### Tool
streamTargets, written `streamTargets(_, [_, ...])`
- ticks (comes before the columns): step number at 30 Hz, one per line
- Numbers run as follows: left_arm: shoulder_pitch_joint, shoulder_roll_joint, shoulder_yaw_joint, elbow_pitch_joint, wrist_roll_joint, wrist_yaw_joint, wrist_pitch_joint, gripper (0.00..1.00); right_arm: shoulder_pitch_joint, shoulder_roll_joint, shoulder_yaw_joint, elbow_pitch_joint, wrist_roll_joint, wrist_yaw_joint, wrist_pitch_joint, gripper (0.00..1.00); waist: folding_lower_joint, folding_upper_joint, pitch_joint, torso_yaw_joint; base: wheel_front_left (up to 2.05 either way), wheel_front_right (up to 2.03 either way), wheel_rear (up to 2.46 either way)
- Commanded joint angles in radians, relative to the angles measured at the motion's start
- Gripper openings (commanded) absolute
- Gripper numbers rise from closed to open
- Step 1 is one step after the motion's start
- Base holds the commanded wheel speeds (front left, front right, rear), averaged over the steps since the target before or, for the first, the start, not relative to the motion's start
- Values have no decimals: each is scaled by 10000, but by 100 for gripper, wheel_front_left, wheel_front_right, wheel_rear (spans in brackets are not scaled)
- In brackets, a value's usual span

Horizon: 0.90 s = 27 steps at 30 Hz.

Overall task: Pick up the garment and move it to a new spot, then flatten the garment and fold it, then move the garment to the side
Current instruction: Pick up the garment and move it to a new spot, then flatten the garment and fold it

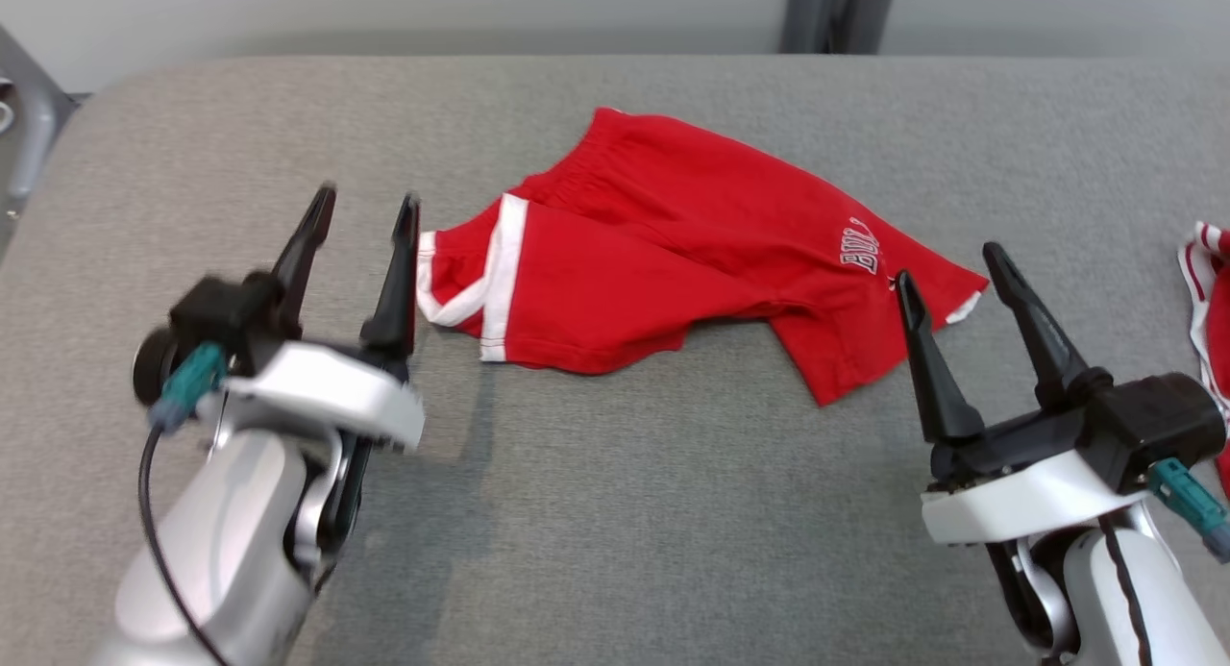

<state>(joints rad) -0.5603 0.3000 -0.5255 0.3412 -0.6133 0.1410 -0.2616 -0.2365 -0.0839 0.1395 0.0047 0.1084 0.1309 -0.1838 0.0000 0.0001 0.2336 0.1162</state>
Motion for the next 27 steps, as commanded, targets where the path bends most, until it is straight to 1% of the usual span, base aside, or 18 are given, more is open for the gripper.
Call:
streamTargets(1, [704,25,405,-318,187,16,-41,100,214,-70,67,27,96,-4,74,100,0,-1,-349,339,0,0,0])
streamTargets(5, [1973,-133,1236,-955,724,-70,-43,100,474,-63,196,86,165,-4,107,100,0,-1,-543,630,0,0,0])
streamTargets(6, [2265,-247,1421,-1069,843,-89,-43,100,521,-61,221,98,184,-4,116,100,0,-1,-574,700,0,0,0])
streamTargets(7, [2265,-247,1421,-1069,843,-89,-43,100,521,-61,221,98,184,-4,116,100,0,-1,-574,700,0,0,0])
streamTargets(11, [3174,-812,2216,-1496,1344,-263,-44,100,654,-74,333,161,179,-4,182,100,0,-1,-657,971,0,0,0])
streamTargets(12, [3437,-1075,2511,-1522,1652,-347,-45,100,650,-63,409,151,223,-4,236,100,0,-1,-672,1115,0,0,0])
streamTargets(15, [3599,-1496,2877,-1521,1906,-595,-45,100,512,-75,680,101,234,-4,342,100,0,-1,-690,1332,0,0,0])
streamTargets(20, [3737,-1964,3210,-1325,2337,-1033,-44,100,86,-214,1659,426,390,-4,760,100,0,-1,-635,1747,0,0,0])
streamTargets(27, [3819,-2386,3395,-1079,2582,-1465,-46,100,-1166,-625,3307,1963,735,-4,1603,100,0,-1,-428,2544,0,0,0])
